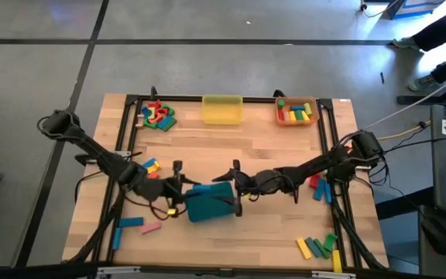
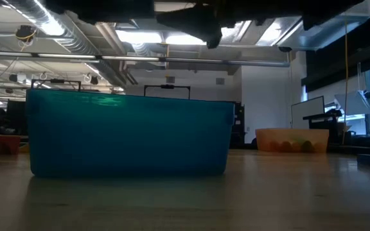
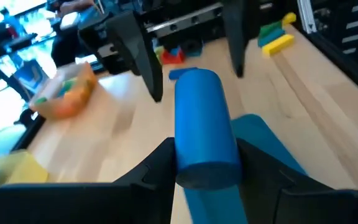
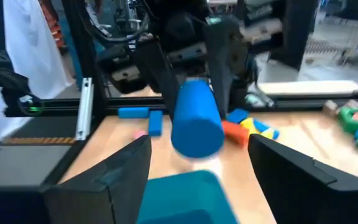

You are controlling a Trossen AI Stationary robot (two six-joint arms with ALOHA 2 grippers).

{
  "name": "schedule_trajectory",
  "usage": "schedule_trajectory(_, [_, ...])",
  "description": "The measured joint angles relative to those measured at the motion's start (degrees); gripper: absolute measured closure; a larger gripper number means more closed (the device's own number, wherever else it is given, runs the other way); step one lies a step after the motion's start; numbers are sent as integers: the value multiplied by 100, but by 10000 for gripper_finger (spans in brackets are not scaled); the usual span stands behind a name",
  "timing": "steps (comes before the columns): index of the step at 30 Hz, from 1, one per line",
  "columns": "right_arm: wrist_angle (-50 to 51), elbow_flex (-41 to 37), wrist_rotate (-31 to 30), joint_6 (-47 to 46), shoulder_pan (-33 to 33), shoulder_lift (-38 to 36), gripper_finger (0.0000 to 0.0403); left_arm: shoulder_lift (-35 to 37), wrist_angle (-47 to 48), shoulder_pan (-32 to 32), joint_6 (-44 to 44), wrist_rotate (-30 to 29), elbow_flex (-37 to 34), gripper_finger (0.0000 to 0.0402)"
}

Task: Sort blocks by size
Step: Put the blue cylindrical block into the orange bin

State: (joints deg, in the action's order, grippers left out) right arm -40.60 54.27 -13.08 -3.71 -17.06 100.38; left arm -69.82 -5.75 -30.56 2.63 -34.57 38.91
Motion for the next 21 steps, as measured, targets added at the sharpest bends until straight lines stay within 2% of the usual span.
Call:
schedule_trajectory(6, [25, 173, -30, 445, 229, 0, 132, -2, -388, 692, 368, 569, -13, 282])
schedule_trajectory(12, [178, 193, 271, 701, 481, 0, 138, -2, -777, 1150, 736, 907, -10, 280])
schedule_trajectory(17, [154, 193, 262, 940, 520, 0, 189, -2, -774, 1417, 734, 1324, -10, 282])
schedule_trajectory(21, [168, 189, 253, 1012, 527, 0, 226, -2, -717, 1477, 726, 1405, -10, 279])
